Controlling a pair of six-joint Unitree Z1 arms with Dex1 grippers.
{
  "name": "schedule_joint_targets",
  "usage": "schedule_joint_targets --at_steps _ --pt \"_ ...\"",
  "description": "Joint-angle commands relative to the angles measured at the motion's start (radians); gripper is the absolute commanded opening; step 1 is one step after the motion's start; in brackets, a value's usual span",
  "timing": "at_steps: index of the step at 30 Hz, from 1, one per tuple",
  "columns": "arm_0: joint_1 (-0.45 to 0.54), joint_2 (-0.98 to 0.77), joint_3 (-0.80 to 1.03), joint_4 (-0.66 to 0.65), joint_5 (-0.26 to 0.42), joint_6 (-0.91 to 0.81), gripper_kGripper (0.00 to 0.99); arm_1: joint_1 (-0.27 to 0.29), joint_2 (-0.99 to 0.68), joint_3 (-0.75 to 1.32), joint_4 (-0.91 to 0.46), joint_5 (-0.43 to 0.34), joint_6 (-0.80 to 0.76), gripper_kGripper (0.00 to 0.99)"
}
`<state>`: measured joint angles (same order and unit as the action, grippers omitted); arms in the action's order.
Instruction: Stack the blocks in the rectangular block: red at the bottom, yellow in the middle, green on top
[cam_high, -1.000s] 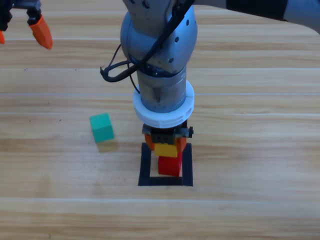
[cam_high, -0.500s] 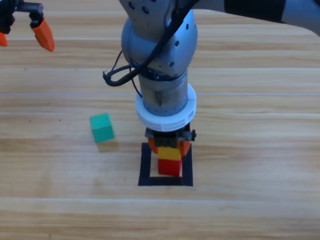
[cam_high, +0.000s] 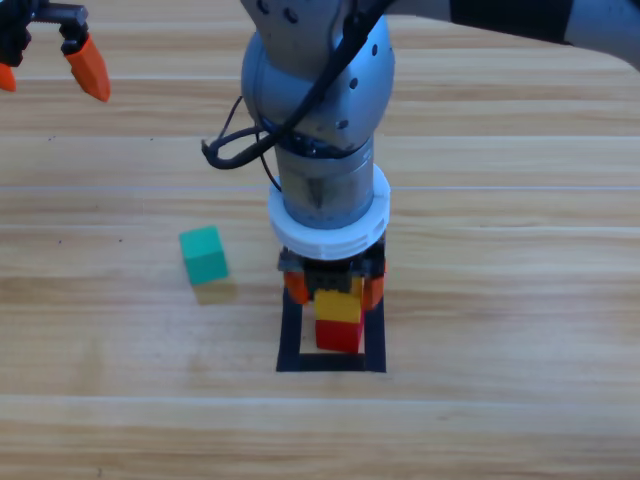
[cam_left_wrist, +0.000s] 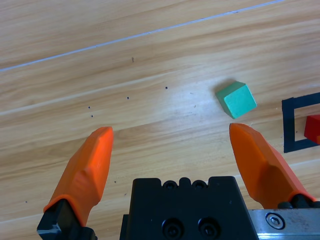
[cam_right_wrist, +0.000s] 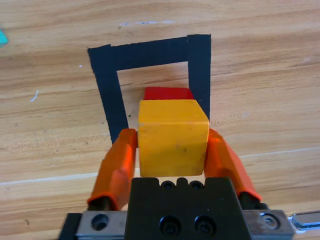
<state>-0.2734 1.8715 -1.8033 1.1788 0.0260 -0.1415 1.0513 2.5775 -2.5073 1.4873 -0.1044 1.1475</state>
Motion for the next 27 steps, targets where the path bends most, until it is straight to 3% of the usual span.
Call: schedule_joint_targets --at_steps 1,6,11,18,21,22,24,25,27 --pt "0.016 0.046 0.024 -0.008 -0.011 -0.006 0.99 0.027 0.035 -0.028 0.013 0.008 -0.025 0.99" --pt "0.016 0.046 0.025 -0.01 -0.011 -0.006 0.99 0.022 -0.043 -0.044 0.013 -0.029 -0.065 0.99" --pt "0.016 0.054 0.019 -0.022 -0.015 -0.043 0.99 0.03 -0.28 -0.018 0.013 -0.144 -0.219 0.99" --pt "-0.015 0.113 0.018 -0.022 0.014 -0.248 0.988 0.016 -0.55 0.277 -0.021 -0.182 -0.411 0.99" --pt "-0.056 0.152 0.024 -0.019 0.057 -0.377 0.985 -0.03 -0.717 0.599 -0.214 -0.169 -0.537 0.99" --pt "-0.07 0.167 0.025 -0.019 0.063 -0.417 0.969 -0.063 -0.827 0.786 -0.358 -0.126 -0.608 0.99" --pt "-0.118 0.219 0.019 -0.005 0.089 -0.529 0.959 -0.166 -1.074 1.17 -0.699 0.054 -0.782 0.99" --pt "-0.148 0.252 0.013 0.005 0.103 -0.604 0.959 -0.188 -1.149 1.266 -0.788 0.088 -0.827 0.99" --pt "-0.202 0.318 -0.013 0.022 0.112 -0.688 0.946 -0.191 -1.24 1.343 -0.803 0.063 -0.914 0.99"
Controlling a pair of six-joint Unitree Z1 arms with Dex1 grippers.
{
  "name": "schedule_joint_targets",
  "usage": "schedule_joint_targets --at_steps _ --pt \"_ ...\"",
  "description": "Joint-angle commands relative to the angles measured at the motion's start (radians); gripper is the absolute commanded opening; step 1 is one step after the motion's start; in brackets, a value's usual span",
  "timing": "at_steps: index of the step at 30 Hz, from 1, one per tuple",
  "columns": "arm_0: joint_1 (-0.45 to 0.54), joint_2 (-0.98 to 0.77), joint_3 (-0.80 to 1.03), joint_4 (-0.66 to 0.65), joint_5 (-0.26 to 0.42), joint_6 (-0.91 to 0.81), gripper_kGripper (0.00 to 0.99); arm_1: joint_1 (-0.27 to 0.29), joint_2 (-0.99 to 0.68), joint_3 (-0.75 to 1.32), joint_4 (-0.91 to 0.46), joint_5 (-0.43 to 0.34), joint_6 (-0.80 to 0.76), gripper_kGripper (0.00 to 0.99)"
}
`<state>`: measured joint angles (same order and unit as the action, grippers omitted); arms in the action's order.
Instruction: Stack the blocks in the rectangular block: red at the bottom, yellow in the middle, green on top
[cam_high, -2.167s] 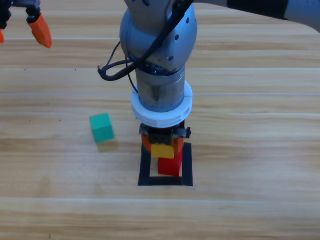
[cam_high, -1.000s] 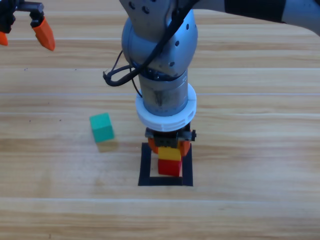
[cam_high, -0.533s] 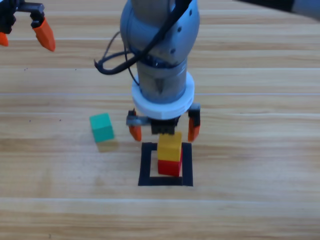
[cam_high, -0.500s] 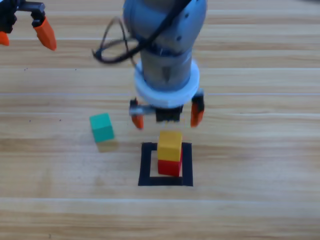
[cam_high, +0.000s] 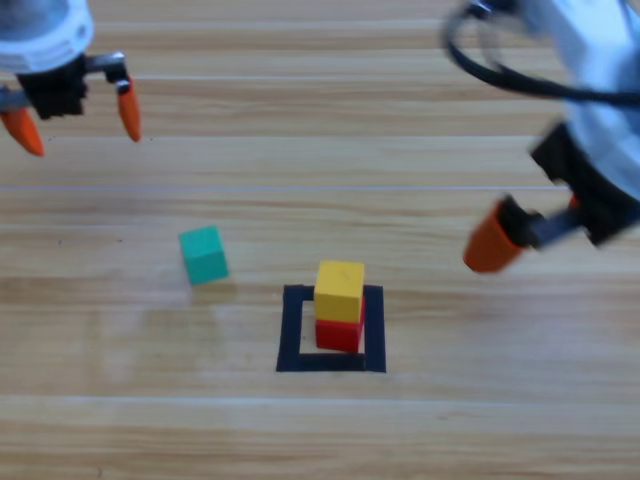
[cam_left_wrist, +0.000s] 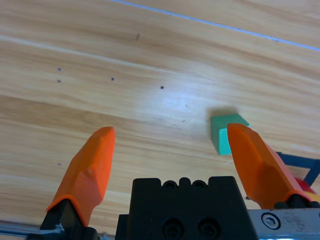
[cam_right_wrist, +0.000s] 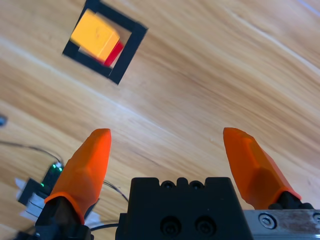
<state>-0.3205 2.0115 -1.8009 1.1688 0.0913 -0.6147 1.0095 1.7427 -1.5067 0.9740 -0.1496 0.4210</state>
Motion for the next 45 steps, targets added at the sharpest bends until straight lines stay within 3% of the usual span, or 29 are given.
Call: schedule_joint_targets --at_steps 1,7,17,21,25,39,45 --pt "-0.177 0.205 -0.031 0.037 0.047 -0.246 0.945 -0.149 -0.424 0.365 -0.291 0.105 -0.22 0.99" --pt "-0.255 0.291 -0.141 0.083 0.016 -0.31 0.946 -0.149 -0.427 0.494 -0.383 0.071 -0.335 0.99" --pt "-0.246 0.299 -0.146 0.081 -0.01 -0.272 0.943 -0.149 -0.353 0.491 -0.385 0.102 -0.341 0.99" --pt "-0.224 0.285 -0.092 0.046 -0.03 -0.266 0.943 -0.149 -0.345 0.497 -0.385 0.105 -0.343 0.99" --pt "-0.196 0.204 0.078 -0.09 -0.079 -0.25 0.943 -0.15 -0.339 0.502 -0.385 0.113 -0.343 0.99" --pt "-0.196 0.202 0.087 -0.112 -0.079 -0.266 0.976 -0.149 -0.302 0.499 -0.385 0.137 -0.352 0.99" --pt "-0.196 0.197 0.144 -0.178 -0.079 -0.283 0.959 -0.15 -0.298 0.499 -0.385 0.14 -0.352 0.99"
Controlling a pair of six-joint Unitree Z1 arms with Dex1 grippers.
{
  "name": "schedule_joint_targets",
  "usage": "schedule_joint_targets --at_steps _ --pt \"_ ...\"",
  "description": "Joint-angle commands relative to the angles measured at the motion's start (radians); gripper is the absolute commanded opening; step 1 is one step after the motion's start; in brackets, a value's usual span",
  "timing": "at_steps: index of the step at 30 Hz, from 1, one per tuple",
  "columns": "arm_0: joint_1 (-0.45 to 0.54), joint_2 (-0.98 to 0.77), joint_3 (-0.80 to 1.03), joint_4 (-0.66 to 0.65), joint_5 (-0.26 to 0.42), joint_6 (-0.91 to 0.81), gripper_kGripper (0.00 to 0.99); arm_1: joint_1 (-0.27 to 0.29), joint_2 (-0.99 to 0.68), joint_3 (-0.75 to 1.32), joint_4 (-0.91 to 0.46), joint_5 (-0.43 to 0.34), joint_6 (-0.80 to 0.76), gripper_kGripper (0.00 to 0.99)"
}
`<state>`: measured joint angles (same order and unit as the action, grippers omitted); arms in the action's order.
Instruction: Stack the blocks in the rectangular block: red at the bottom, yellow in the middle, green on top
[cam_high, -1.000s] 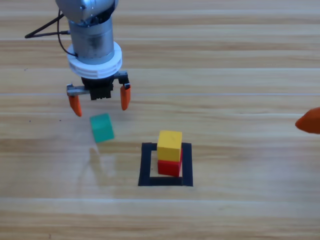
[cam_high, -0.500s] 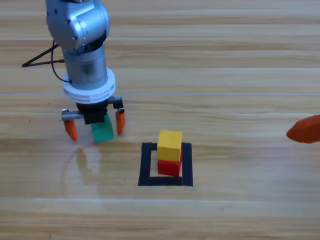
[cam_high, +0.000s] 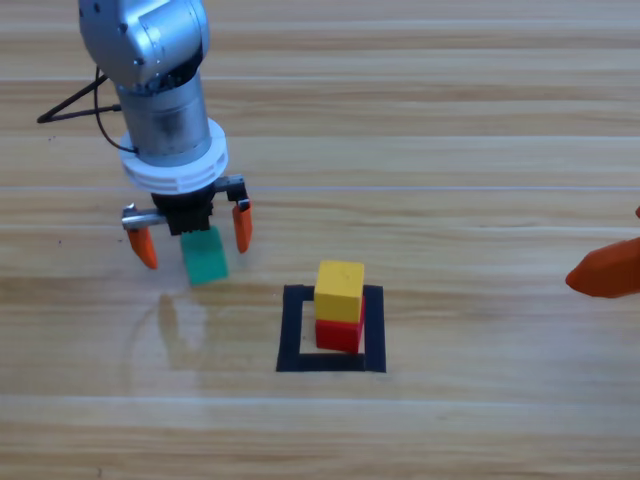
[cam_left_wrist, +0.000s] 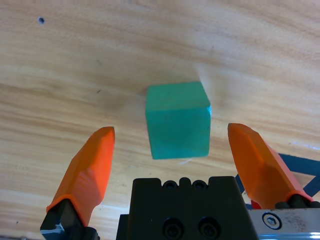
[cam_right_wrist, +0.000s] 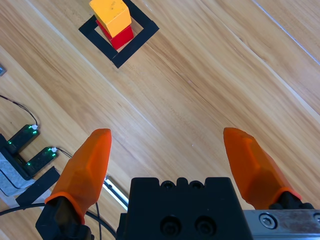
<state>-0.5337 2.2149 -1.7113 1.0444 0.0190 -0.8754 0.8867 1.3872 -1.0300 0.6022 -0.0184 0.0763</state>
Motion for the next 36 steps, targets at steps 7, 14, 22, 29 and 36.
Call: schedule_joint_targets --at_steps 7,14,22,29,36 --pt "0.017 -0.003 0.061 -0.075 -0.002 -0.043 0.943 -0.026 0.059 0.022 -0.013 0.008 -0.007 0.99" --pt "0.017 0.008 0.058 -0.078 0.006 -0.043 0.868 -0.026 0.064 0.022 -0.013 0.008 -0.007 0.99" --pt "0.017 0.029 0.05 -0.08 0.015 -0.025 0.718 -0.026 0.064 0.022 -0.013 0.008 -0.007 0.99" --pt "0.017 0.037 0.055 -0.08 0.025 -0.019 0.531 -0.026 0.064 0.022 -0.013 0.008 -0.007 0.99" --pt "0.017 0.029 0.044 -0.046 0.044 0.059 0.0 -0.026 0.064 0.024 -0.013 0.006 -0.007 0.99"
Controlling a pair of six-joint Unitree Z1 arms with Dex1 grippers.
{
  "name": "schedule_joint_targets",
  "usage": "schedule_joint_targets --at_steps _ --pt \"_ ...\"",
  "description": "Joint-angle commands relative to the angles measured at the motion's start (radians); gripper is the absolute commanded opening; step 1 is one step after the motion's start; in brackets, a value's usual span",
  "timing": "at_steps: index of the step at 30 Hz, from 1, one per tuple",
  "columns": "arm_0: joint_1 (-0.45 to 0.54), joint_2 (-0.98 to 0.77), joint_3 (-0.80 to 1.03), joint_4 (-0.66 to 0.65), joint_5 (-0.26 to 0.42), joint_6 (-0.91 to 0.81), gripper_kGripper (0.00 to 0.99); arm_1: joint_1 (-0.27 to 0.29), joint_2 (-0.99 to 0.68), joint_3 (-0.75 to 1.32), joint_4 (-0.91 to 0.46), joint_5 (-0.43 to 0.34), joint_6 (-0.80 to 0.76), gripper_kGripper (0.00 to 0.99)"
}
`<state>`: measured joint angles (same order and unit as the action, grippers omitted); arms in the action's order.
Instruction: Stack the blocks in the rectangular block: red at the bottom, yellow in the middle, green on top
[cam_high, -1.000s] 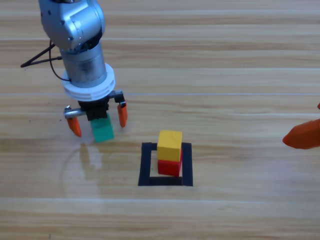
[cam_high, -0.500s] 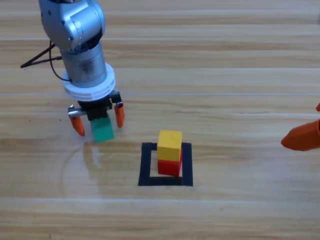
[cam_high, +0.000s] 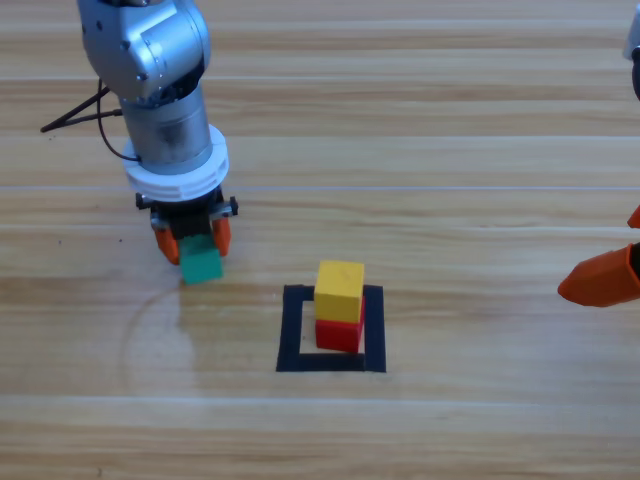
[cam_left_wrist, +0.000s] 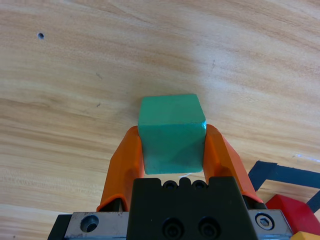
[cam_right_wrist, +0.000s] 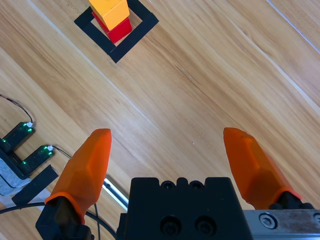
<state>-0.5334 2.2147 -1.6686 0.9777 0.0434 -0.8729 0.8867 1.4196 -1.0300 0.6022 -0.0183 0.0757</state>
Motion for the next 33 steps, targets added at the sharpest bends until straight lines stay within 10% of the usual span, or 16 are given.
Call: schedule_joint_targets --at_steps 1,10,33 --pt "0.016 0.031 -0.023 0.039 0.02 0.083 0.0 -0.026 0.032 0.024 -0.013 0.006 -0.007 0.99" --pt "-0.005 0.007 -0.445 0.409 -0.028 0.279 0.0 -0.026 0.033 0.024 -0.013 0.006 -0.007 0.99" --pt "-0.114 -0.13 -0.387 0.44 -0.069 0.425 0.0 -0.026 0.048 0.024 -0.013 0.008 -0.016 0.99"
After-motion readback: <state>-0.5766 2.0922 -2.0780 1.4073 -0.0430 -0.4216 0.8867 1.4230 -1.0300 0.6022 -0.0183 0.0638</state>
